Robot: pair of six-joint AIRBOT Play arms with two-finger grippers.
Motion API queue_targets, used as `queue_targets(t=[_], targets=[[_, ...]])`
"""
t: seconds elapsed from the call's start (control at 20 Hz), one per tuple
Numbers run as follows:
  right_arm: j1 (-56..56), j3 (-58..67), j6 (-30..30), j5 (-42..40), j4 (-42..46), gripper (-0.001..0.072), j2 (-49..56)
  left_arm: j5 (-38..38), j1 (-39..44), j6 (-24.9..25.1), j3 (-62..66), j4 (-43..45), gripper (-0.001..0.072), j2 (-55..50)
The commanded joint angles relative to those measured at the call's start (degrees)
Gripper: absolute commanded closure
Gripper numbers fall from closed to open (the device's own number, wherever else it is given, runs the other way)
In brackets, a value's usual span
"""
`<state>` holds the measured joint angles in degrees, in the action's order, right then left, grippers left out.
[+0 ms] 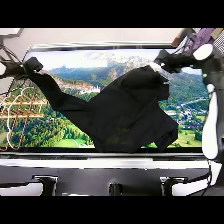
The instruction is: Fold the clothes and pants, and hang the long-sleeved shirts on hangers.
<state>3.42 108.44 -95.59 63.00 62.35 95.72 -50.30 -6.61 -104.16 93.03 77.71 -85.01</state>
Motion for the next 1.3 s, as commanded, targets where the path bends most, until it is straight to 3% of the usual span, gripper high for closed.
queue_targets(t=[0.0, 0.1, 0.15, 0.3, 0.55, 0.75, 1.05, 1.25], targets=[[5.55, -0.02, 2.05, 16.00, 7.61, 0.0170, -5.73, -5.90, -4.46, 0.00, 0.85, -5.18, 0.0146, 3.06], [10.78, -1.49, 1.97, 22.84, 9.49, 0.0083, -9.70, -10.58, -7.85, 0.00, 0.81, -6.86, 0.0137, 5.25], [13.31, -4.52, 1.92, 24.48, 9.18, 0.0083, -12.35, -13.88, -8.96, 0.22, 0.33, -6.82, 0.0097, 5.99], [16.65, -21.38, 1.51, 25.07, 7.50, 0.0062, -22.73, -20.26, -9.03, -0.44, -9.27, -7.43, 0.0094, 10.43], [16.61, -61.92, -2.36, 12.90, -3.02, 0.0038, -43.65, -13.14, -4.07, -0.42, -40.00, -16.33, 0.0094, 23.69], [16.61, -83.62, -2.29, 4.66, -13.97, 0.0039, -49.64, -10.62, 0.15, -0.42, -52.26, -20.72, 0.0094, 26.99], [16.61, -92.11, 2.01, -6.78, -20.72, 0.0051, -49.00, -10.01, 4.68, 0.68, -56.11, -20.79, 0.0095, 26.82], [16.61, -92.11, 9.29, -10.93, -28.30, 0.0061, -42.69, -8.22, 7.50, 0.66, -56.26, -21.05, 0.0094, 26.56]])
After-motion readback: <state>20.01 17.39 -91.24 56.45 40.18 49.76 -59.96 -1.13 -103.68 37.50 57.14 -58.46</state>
